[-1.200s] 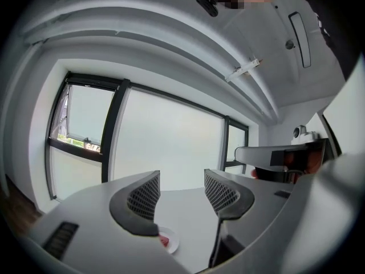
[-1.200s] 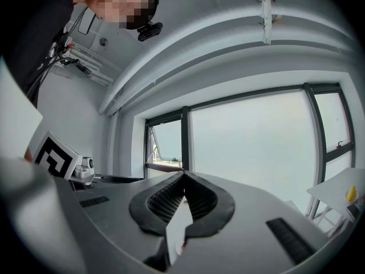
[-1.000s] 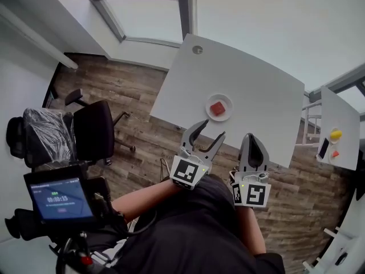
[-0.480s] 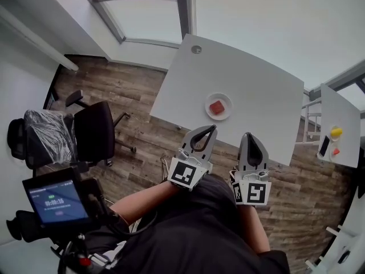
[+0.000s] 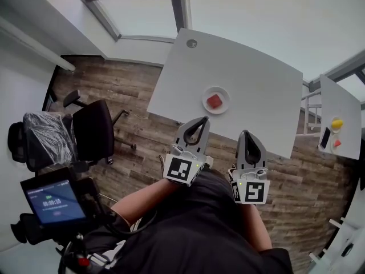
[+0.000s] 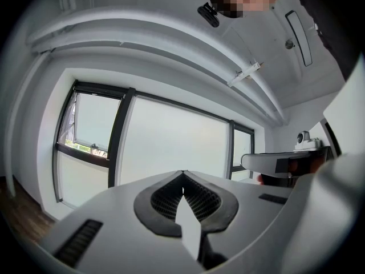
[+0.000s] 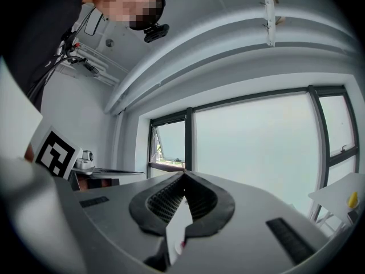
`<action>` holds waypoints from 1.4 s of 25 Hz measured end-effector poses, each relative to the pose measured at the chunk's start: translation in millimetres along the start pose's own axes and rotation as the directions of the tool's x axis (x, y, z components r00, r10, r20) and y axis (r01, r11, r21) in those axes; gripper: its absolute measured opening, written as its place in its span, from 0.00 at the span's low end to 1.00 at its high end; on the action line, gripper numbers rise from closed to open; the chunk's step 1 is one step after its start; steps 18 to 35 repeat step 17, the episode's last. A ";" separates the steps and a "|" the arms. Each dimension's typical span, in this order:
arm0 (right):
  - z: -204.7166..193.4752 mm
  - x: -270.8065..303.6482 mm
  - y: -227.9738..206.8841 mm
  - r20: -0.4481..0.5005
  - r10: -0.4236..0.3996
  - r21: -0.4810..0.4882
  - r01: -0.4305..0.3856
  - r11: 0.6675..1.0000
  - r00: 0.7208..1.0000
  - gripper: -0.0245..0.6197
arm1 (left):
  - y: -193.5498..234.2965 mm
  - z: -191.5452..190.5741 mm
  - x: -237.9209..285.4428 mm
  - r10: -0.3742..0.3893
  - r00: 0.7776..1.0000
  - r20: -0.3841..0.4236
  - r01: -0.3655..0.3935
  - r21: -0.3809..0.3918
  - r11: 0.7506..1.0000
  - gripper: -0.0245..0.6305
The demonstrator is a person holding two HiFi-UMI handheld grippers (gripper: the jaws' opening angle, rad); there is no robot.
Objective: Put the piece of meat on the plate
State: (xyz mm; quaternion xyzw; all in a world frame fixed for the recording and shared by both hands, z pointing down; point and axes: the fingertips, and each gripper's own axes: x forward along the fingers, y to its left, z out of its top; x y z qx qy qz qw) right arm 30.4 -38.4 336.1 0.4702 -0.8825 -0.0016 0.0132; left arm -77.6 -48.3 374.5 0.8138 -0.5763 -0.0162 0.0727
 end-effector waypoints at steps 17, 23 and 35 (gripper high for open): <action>-1.2 -6.8 -1.5 -0.018 -0.029 -0.016 0.029 0.999 0.999 0.04 | 6.7 0.3 0.2 -0.022 1.000 -0.014 0.022 -0.004 1.000 0.04; -1.2 -6.8 -1.5 -0.018 -0.029 -0.016 0.029 0.999 0.999 0.04 | 6.7 0.3 0.2 -0.022 1.000 -0.014 0.022 -0.004 1.000 0.04; -1.2 -6.8 -1.5 -0.018 -0.029 -0.016 0.029 0.999 0.999 0.04 | 6.7 0.3 0.2 -0.022 1.000 -0.014 0.022 -0.004 1.000 0.04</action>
